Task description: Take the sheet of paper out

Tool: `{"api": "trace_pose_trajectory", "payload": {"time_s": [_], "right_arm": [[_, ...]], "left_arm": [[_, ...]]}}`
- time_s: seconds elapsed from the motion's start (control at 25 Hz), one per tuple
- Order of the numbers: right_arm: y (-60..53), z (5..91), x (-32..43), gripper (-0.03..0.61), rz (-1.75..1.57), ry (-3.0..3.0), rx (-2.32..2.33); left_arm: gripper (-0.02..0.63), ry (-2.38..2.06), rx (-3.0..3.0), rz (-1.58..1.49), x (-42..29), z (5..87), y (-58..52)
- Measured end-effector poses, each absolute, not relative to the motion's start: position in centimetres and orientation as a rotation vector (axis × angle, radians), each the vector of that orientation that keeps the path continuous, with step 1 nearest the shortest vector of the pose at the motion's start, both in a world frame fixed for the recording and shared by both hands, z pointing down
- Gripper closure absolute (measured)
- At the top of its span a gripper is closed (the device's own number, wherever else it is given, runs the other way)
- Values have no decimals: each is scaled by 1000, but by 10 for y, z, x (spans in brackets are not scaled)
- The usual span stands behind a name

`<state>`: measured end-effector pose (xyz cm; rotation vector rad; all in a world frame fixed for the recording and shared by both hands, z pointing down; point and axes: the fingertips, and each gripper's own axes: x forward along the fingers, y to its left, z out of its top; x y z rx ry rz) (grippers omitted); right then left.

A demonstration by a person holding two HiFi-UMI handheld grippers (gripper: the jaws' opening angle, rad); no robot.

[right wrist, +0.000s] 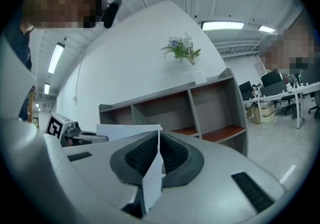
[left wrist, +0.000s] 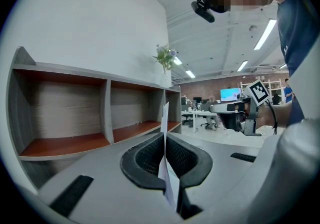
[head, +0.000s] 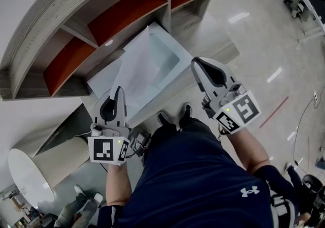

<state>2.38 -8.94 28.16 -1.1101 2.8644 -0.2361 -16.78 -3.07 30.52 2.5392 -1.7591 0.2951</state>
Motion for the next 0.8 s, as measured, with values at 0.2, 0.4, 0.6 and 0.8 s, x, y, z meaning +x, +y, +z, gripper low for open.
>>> {"api": "trace_pose_trajectory", "payload": {"time_s": [0.2, 0.4, 0.6, 0.8], "right_arm": [[-86, 279, 24, 563, -213, 2867, -1106], [-85, 280, 24, 563, -207, 2871, -1109], [-82, 280, 23, 564, -195, 2874, -1106], [-81, 281, 24, 564, -205, 2870, -1108]], "left_arm": [[600, -1759, 2541, 293, -167, 304, -30], [600, -1763, 2543, 293, -167, 302, -29], [600, -1772, 2542, 288, -169, 301, -27], [600, -1778, 2547, 283, -169, 297, -23]]}}
